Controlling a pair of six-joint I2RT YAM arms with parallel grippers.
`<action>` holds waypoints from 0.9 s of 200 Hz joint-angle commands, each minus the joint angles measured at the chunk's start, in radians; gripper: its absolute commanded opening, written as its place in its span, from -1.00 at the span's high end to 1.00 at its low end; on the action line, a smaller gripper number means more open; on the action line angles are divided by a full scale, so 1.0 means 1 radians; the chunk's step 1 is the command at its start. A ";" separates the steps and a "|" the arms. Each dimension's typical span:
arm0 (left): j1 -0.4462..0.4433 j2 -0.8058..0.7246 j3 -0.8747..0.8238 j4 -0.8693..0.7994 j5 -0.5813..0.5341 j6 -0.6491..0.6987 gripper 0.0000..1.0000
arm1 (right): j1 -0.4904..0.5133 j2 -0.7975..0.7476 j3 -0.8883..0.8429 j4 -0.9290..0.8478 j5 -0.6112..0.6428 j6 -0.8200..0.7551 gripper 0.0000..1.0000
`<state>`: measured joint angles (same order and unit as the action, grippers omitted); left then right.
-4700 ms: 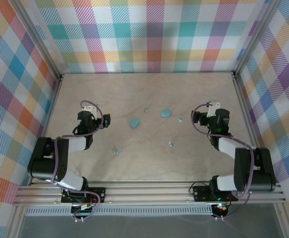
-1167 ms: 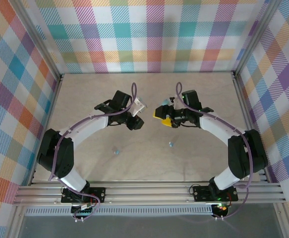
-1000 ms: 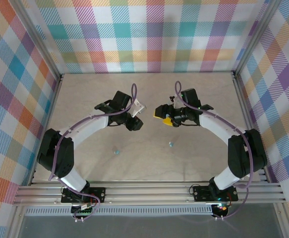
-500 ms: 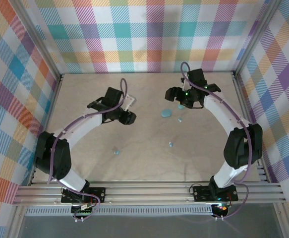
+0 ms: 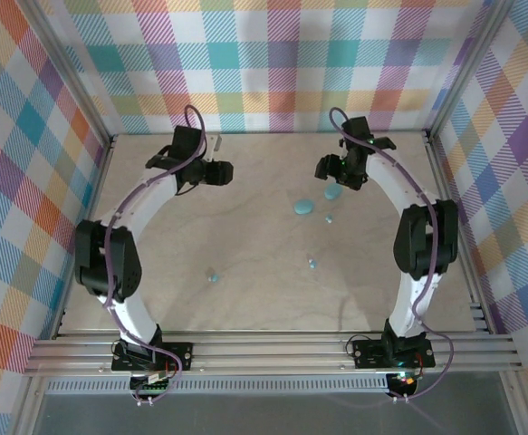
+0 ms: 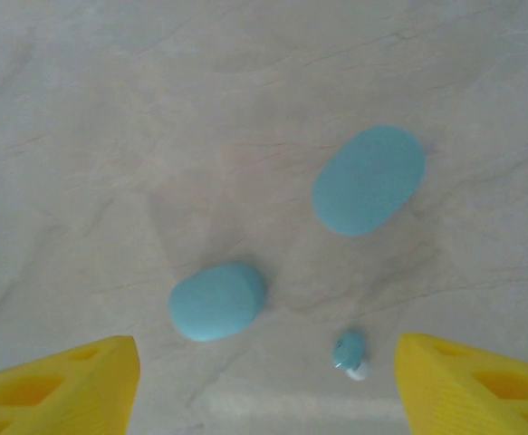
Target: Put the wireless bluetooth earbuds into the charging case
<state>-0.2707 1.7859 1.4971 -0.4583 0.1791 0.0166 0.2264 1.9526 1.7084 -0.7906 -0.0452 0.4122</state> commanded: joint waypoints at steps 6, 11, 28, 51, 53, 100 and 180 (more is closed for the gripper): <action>-0.038 0.081 0.049 0.006 0.033 -0.024 -0.21 | -0.011 0.097 0.078 -0.117 0.052 -0.017 -0.46; -0.047 0.093 0.057 0.006 0.033 -0.014 -0.20 | -0.010 0.111 0.090 -0.126 0.053 -0.013 -0.45; -0.073 0.128 0.076 0.004 0.040 0.017 -0.20 | -0.007 0.143 0.118 -0.152 0.051 0.005 -0.38; -0.085 0.154 0.072 0.016 0.068 0.036 -0.20 | 0.026 0.124 0.080 -0.077 0.020 -0.054 -0.32; -0.085 0.154 0.069 0.018 0.073 0.037 -0.20 | 0.030 0.122 0.077 -0.068 0.011 -0.069 -0.32; -0.088 0.135 -0.021 0.051 0.174 0.089 -0.19 | 0.109 0.154 0.085 0.003 -0.214 -0.474 -0.51; -0.087 0.018 -0.221 0.087 0.173 0.123 -0.20 | 0.146 0.179 0.080 -0.027 -0.228 -1.198 -0.72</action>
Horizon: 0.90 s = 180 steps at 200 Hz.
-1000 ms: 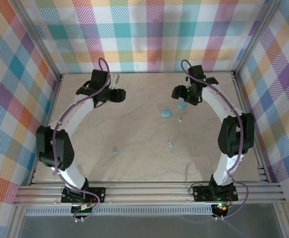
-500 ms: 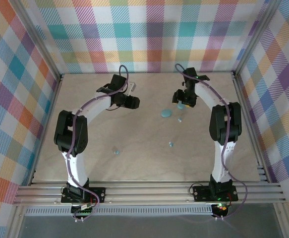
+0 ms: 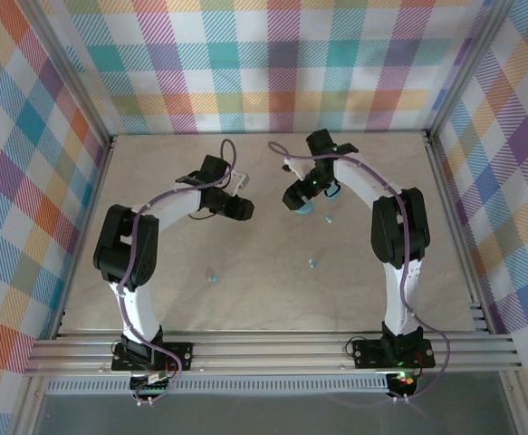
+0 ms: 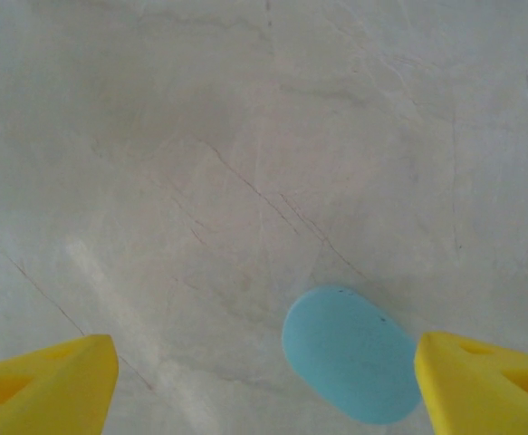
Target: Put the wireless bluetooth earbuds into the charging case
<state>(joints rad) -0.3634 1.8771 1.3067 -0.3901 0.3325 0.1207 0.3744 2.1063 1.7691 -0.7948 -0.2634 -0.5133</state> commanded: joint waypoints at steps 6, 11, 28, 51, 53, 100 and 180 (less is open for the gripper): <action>0.005 -0.080 -0.041 0.023 0.021 0.014 -0.20 | -0.001 0.039 0.033 -0.038 0.001 -0.311 -0.72; 0.005 -0.086 -0.047 0.027 0.023 0.009 -0.20 | -0.002 0.050 0.042 -0.051 0.009 -0.342 -0.72; 0.004 -0.102 -0.068 0.039 0.026 0.001 -0.20 | -0.002 0.081 0.064 -0.076 0.041 -0.412 -0.72; 0.005 -0.120 -0.085 0.039 0.016 0.000 -0.20 | -0.002 0.105 0.067 -0.085 0.065 -0.477 -0.72; 0.005 -0.123 -0.085 0.039 0.015 0.000 -0.20 | -0.002 0.106 0.068 -0.085 0.068 -0.480 -0.72; 0.005 -0.134 -0.092 0.036 0.010 0.000 -0.20 | -0.007 0.126 0.052 -0.097 0.082 -0.537 -0.69; 0.006 -0.132 -0.096 0.035 0.002 0.007 -0.21 | -0.025 0.167 0.025 -0.049 0.158 -0.631 -0.67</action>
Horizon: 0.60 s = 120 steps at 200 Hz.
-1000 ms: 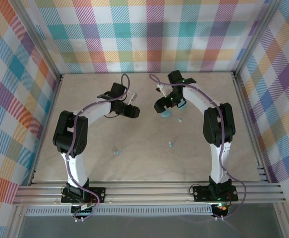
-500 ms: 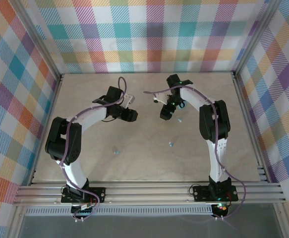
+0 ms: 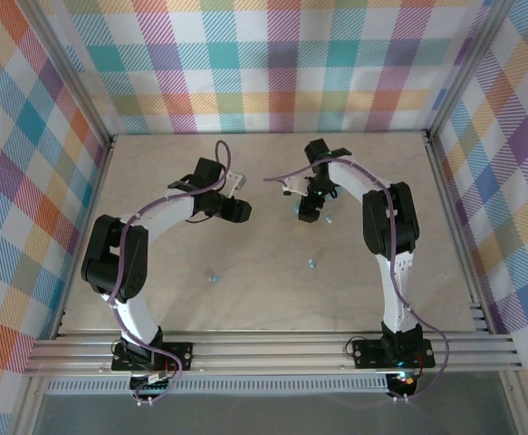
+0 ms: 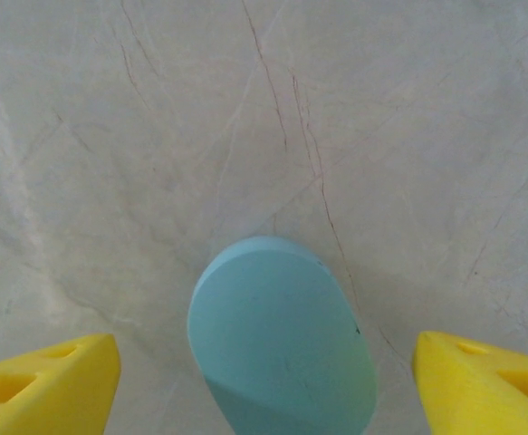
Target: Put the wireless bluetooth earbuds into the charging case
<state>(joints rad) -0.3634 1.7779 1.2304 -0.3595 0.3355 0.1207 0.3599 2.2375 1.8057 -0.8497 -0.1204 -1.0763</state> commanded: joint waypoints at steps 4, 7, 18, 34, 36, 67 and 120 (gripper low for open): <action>0.005 -0.034 -0.020 0.005 -0.003 0.007 -0.21 | -0.010 0.038 -0.010 0.006 0.015 -0.068 -0.66; 0.005 -0.035 -0.021 0.004 -0.003 0.007 -0.21 | -0.010 0.039 -0.008 0.006 0.014 -0.071 -0.66; 0.005 -0.035 -0.022 0.007 -0.003 0.007 -0.21 | -0.012 0.045 -0.006 0.006 0.010 -0.078 -0.63; 0.005 -0.035 -0.025 0.010 0.002 0.005 -0.21 | -0.012 0.051 -0.005 0.002 0.006 -0.083 -0.61; 0.006 -0.034 -0.026 0.011 0.002 0.005 -0.21 | -0.012 0.053 -0.005 0.001 0.006 -0.083 -0.60; 0.005 -0.056 -0.051 0.041 -0.006 0.000 -0.24 | -0.010 0.054 -0.028 0.011 0.002 -0.085 -0.45; 0.006 -0.191 -0.204 0.259 0.057 0.025 -0.32 | 0.001 -0.035 -0.151 0.119 -0.023 -0.087 -0.06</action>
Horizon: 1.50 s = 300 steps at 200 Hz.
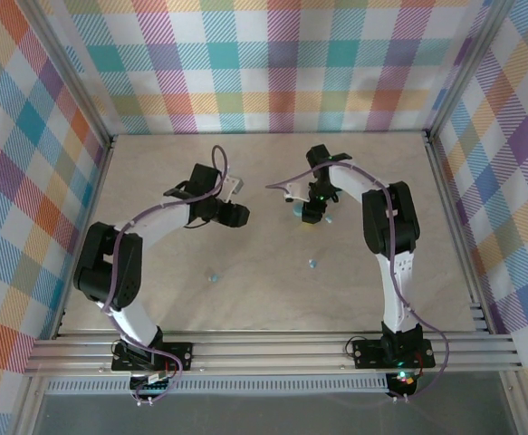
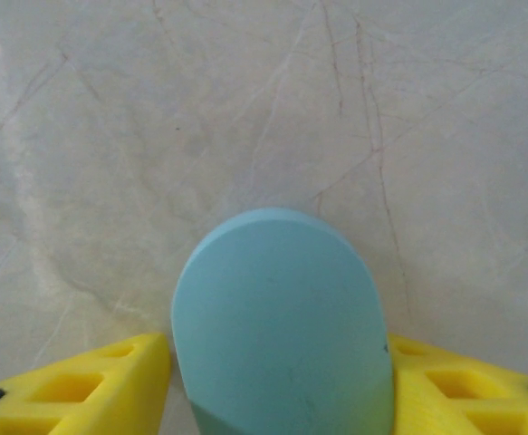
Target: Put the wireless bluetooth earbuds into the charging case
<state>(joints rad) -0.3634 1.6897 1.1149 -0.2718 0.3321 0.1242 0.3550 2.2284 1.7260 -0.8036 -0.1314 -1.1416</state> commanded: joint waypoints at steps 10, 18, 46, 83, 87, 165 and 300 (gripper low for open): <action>0.006 -0.148 -0.158 0.275 0.110 0.038 -0.34 | 0.009 -0.045 -0.095 0.091 -0.030 -0.017 0.02; 0.006 -0.179 -0.204 0.340 0.146 0.056 -0.34 | 0.014 -0.054 -0.105 0.098 -0.033 -0.011 0.08; 0.006 -0.206 -0.232 0.336 0.202 0.088 -0.33 | 0.033 -0.059 -0.114 0.077 -0.038 0.006 0.15; 0.002 -0.254 -0.301 0.386 0.269 0.117 -0.30 | 0.051 -0.083 -0.150 0.078 -0.080 0.043 0.20; 0.000 -0.261 -0.310 0.394 0.268 0.120 -0.28 | 0.053 -0.086 -0.155 0.079 -0.086 0.046 0.20; -0.028 -0.366 -0.453 0.535 0.308 0.146 -0.29 | 0.098 -0.182 -0.241 0.104 -0.203 0.101 0.26; -0.043 -0.584 -0.392 0.345 0.462 0.325 -0.28 | 0.236 -0.499 -0.259 -0.036 -0.318 0.184 0.27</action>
<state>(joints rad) -0.3916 1.1419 0.6819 0.1387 0.7143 0.3901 0.5541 1.8114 1.4483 -0.7574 -0.3882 -0.9806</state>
